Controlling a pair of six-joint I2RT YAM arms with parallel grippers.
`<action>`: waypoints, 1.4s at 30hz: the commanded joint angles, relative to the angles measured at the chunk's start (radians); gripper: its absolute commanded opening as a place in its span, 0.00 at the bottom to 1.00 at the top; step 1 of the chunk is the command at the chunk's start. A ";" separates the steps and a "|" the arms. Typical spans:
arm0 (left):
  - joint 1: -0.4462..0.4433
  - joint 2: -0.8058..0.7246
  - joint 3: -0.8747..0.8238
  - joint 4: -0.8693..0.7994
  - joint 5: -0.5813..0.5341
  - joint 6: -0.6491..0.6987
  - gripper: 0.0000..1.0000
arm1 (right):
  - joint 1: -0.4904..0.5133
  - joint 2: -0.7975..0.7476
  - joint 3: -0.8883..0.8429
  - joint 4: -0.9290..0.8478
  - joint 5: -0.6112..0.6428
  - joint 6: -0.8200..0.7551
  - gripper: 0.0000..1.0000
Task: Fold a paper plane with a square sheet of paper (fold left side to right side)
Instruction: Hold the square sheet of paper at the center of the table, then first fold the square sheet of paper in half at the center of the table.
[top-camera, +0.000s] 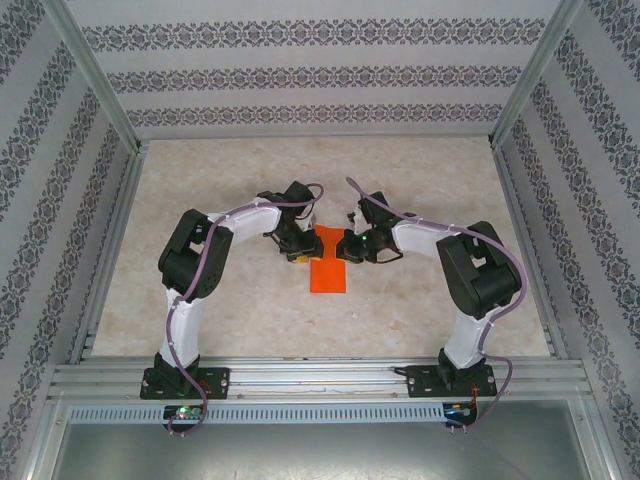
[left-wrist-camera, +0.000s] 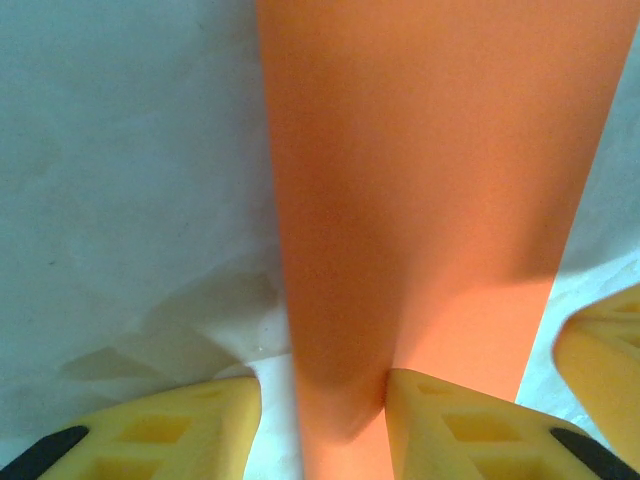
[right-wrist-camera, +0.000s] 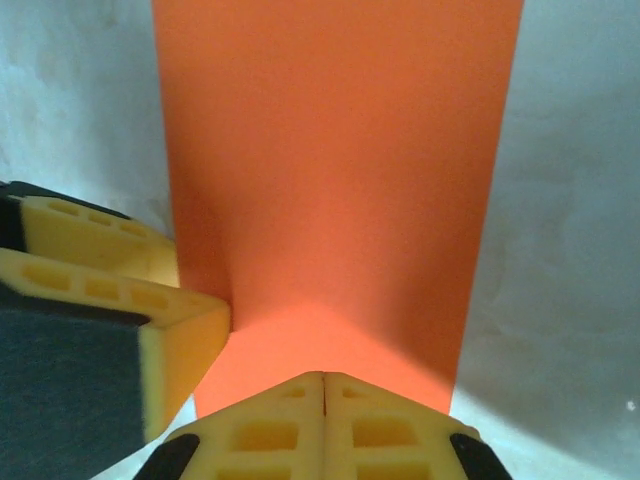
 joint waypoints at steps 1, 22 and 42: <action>-0.040 0.134 -0.055 0.029 0.017 -0.004 0.41 | 0.010 0.039 0.013 -0.008 -0.008 0.005 0.00; 0.019 -0.232 -0.140 0.155 -0.006 0.049 0.53 | 0.011 0.103 -0.010 -0.116 0.082 -0.026 0.00; 0.031 -0.092 -0.245 0.358 0.184 0.019 0.12 | 0.011 0.109 -0.010 -0.146 0.117 -0.040 0.00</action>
